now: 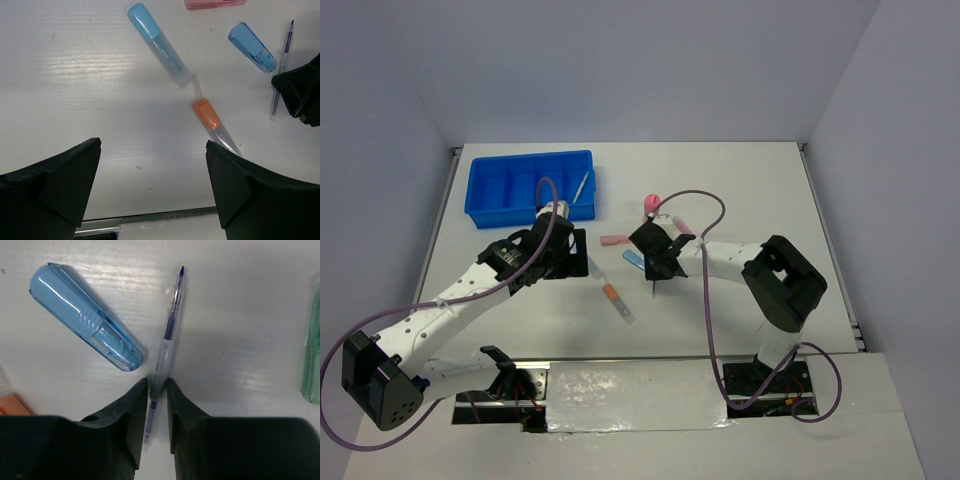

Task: Sort the stationery into containers
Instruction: Pick up the pen from the center of the board, then close the pen cap on the pen.

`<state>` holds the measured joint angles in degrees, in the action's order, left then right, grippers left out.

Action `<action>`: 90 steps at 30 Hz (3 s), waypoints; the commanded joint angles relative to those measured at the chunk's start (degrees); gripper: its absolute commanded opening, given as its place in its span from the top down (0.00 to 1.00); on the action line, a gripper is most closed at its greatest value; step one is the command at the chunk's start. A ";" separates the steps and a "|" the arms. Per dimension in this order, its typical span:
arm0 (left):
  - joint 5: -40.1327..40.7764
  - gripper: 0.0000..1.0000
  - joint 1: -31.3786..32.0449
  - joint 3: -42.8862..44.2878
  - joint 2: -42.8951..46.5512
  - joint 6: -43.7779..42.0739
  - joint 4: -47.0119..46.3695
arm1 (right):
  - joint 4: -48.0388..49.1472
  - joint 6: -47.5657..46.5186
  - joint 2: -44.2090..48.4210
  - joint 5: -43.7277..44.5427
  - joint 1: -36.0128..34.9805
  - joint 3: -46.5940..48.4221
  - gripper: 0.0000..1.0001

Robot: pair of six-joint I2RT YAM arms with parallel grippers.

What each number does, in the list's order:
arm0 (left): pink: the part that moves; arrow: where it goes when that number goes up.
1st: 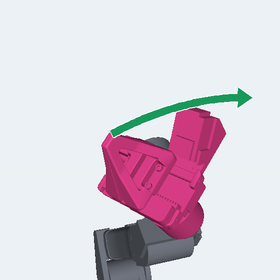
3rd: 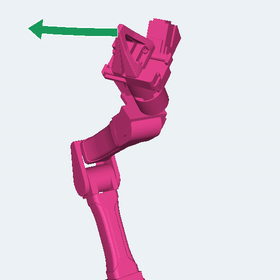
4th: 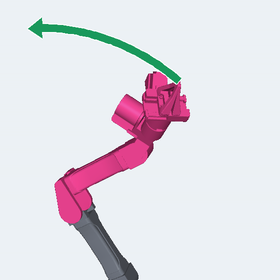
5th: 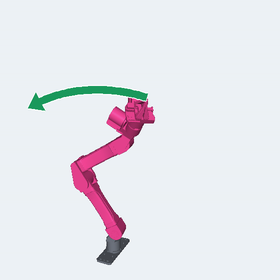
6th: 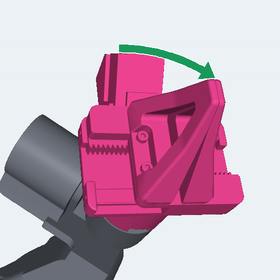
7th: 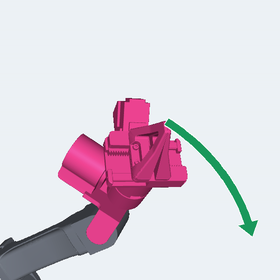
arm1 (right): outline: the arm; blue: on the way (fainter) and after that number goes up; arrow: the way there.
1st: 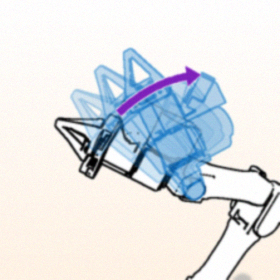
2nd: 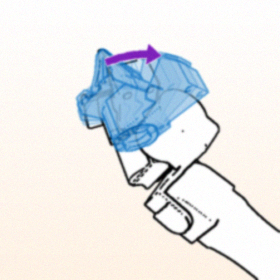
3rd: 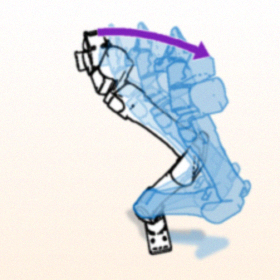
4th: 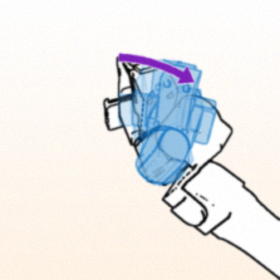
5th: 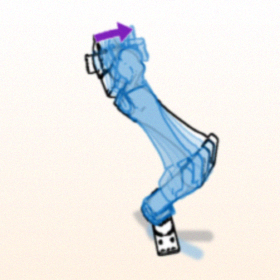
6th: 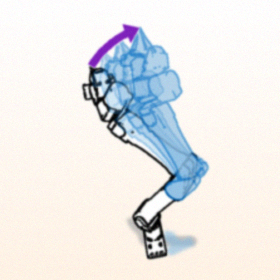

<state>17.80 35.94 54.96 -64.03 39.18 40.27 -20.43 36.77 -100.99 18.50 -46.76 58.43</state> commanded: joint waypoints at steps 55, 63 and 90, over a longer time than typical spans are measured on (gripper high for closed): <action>6.98 0.41 8.53 12.28 -38.45 29.90 -6.52 | -9.19 -12.08 35.07 -4.44 4.31 -9.48 1.00; 6.54 0.42 7.56 11.40 -39.42 29.99 -7.22 | -9.55 -11.90 33.93 -4.00 3.08 -8.78 1.00; 1.18 1.00 6.42 10.69 -42.58 25.51 -12.50 | -4.45 -12.52 36.04 -8.39 2.73 -10.97 1.00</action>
<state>21.71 42.46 65.43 -104.16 66.08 28.14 -28.36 24.97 -67.26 11.49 -43.75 48.25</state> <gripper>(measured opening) 0.188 0.032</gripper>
